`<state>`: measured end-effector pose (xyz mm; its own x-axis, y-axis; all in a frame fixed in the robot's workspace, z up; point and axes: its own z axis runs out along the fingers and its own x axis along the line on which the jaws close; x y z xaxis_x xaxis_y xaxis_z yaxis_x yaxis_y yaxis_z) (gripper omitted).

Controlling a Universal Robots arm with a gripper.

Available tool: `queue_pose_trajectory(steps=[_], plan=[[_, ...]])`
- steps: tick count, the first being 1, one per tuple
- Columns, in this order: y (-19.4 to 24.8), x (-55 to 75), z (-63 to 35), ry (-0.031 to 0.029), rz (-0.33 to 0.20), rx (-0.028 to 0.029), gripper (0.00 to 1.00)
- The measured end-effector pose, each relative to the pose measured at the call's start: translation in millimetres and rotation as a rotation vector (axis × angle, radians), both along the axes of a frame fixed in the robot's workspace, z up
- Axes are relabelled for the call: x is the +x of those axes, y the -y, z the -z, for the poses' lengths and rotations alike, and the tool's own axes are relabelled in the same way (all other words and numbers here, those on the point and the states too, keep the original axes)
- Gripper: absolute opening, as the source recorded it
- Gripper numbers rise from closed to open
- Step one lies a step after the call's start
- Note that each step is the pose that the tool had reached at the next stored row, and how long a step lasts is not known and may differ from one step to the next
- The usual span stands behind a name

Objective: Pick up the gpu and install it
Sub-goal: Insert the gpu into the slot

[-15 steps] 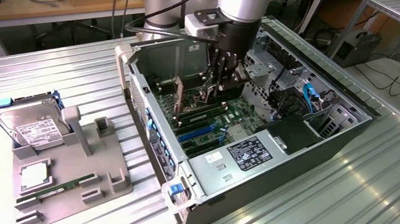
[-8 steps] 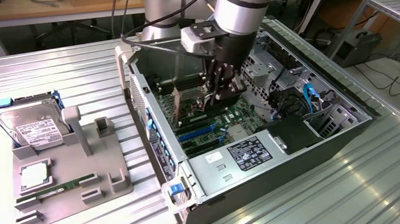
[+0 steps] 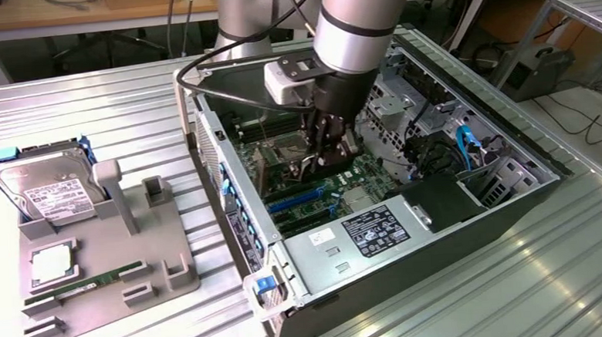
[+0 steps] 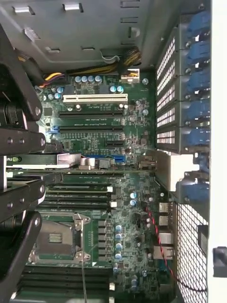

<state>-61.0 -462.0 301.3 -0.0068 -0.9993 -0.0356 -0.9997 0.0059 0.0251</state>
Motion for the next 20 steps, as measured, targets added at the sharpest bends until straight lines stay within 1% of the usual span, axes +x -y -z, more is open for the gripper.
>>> queue_pose_trajectory(steps=[6,9,13,16,18,20], plan=[[0.0,-7.3,10.6,-0.0004,0.006,0.0001,0.26],[0.0,-8.7,13.4,-0.0024,0.011,0.0000,0.26],[0.0,-13.2,18.4,-0.0026,0.015,0.0001,0.26],[0.0,-13.6,20.9,-0.0026,0.015,0.0000,0.26],[0.0,-14.8,26.5,-0.0026,0.015,0.0000,0.26],[0.0,-15.0,27.9,-0.0029,0.015,-0.0001,0.26]])
